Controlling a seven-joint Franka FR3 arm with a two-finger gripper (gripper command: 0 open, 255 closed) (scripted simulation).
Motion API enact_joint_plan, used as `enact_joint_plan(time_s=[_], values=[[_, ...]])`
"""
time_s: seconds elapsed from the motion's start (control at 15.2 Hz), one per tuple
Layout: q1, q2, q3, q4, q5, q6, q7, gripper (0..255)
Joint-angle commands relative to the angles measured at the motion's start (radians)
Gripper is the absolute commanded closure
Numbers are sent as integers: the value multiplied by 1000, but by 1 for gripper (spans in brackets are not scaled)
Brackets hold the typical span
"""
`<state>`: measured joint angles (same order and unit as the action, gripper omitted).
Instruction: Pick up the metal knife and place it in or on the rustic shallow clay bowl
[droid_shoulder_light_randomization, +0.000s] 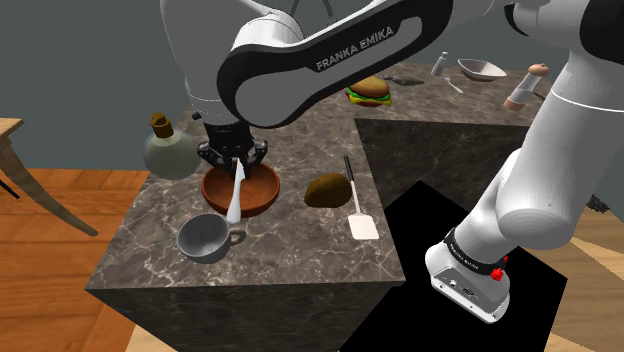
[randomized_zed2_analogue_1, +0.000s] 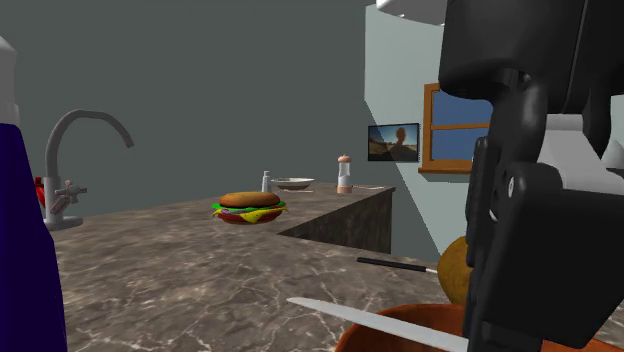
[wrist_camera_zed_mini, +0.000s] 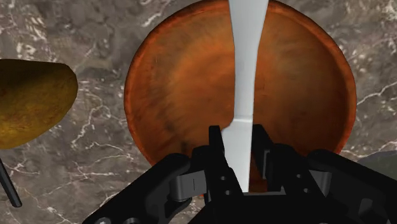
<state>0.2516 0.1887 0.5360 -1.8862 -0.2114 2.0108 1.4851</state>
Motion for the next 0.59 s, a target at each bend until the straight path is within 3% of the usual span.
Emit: enact_joint_plan(time_s=[0.0, 0.4, 0.46, 0.53], values=[[1, 4, 0, -6, -3, 9, 3, 255], [1, 4, 0, -6, -3, 9, 3, 255], [1, 4, 0, -6, -3, 9, 3, 0], [1, 4, 0, -6, -3, 9, 3, 0]])
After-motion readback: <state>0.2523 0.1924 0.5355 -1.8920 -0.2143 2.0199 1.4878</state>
